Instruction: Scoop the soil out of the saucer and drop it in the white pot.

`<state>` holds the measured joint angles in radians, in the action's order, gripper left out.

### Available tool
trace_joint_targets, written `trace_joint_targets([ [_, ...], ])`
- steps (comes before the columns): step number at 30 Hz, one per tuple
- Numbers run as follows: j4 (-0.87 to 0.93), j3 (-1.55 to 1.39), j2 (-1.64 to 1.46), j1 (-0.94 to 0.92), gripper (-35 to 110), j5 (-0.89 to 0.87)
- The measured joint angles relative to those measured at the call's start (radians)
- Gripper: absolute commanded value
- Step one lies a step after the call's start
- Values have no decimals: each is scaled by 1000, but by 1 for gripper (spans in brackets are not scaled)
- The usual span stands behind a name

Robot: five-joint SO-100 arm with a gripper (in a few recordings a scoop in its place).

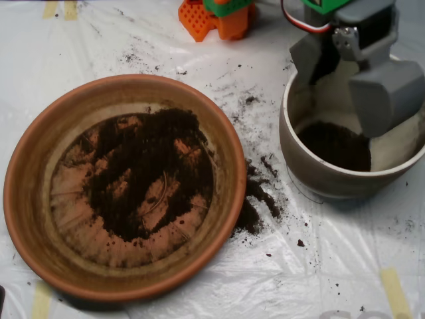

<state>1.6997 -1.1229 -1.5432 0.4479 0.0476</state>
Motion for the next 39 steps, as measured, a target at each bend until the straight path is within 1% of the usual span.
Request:
trace_joint_targets([
  [8, 9, 11, -5, -3, 35, -32],
  [14, 77, 222, -5, -55, 38, -80],
  [19, 94, 377, -5, -178, 38, -132],
  [23, 87, 380, 2, -334, 36, -129],
  [26, 26, 253, -2, -446, 38, -71],
  [30, -176, -129, -92, -554, 41, 2],
  [32, -245, -288, -121, -600, 42, 43],
  [36, -345, -480, -135, -678, 46, 66],
  [39, -393, -571, -133, -729, 49, 66],
])
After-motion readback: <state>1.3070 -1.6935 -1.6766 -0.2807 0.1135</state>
